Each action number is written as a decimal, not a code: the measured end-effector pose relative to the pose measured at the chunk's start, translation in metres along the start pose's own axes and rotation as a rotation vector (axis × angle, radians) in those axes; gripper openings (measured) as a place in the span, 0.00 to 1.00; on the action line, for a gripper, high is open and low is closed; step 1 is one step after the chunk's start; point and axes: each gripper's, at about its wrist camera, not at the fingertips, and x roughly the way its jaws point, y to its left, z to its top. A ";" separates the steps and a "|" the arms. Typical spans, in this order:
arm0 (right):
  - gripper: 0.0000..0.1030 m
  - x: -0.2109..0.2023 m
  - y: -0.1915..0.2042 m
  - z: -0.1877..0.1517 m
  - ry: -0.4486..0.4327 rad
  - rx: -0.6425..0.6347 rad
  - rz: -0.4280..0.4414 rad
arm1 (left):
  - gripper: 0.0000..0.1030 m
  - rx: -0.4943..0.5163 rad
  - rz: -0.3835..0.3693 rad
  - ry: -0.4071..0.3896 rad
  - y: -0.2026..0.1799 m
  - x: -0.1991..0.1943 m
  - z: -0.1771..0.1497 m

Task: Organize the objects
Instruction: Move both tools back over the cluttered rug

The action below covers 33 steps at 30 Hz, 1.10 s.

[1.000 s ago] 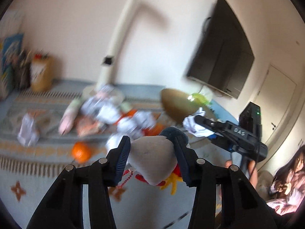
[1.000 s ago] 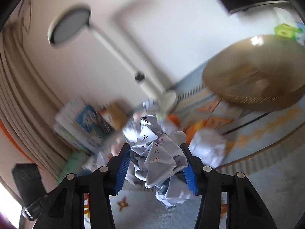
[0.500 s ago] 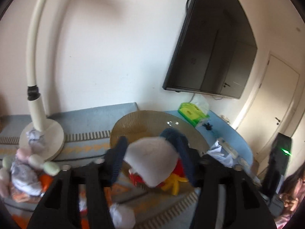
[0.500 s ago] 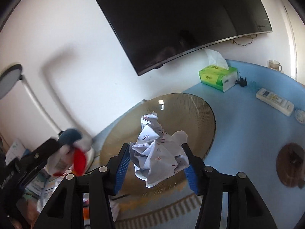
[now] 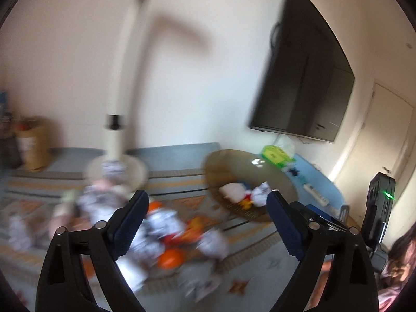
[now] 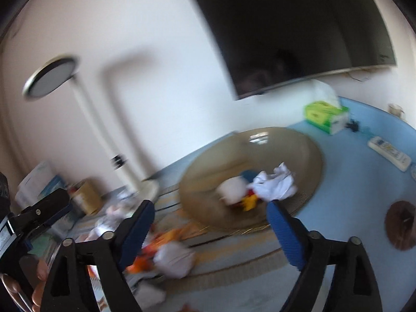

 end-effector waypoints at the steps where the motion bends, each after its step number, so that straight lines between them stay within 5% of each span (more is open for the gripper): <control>1: 0.85 0.002 0.014 -0.008 0.013 -0.021 0.022 | 0.97 -0.006 0.051 -0.014 0.012 -0.017 -0.009; 4: 0.86 0.016 0.047 -0.039 0.065 -0.055 0.061 | 0.99 -0.049 0.172 -0.042 0.053 -0.051 -0.037; 9: 0.86 0.049 0.070 -0.088 0.161 -0.096 0.060 | 0.99 -0.144 0.245 0.025 0.116 -0.050 -0.091; 11: 0.86 0.044 0.077 -0.086 0.127 -0.136 0.070 | 0.99 -0.160 0.242 0.044 0.127 -0.040 -0.103; 13: 1.00 0.043 0.077 -0.086 0.120 -0.149 0.075 | 0.99 -0.156 0.256 0.063 0.131 -0.030 -0.114; 15: 1.00 0.051 0.073 -0.088 0.170 -0.134 0.072 | 0.99 -0.166 0.247 0.129 0.135 -0.019 -0.114; 33: 1.00 0.078 0.103 -0.109 0.294 -0.311 -0.064 | 0.99 -0.138 0.197 0.111 0.125 -0.025 -0.118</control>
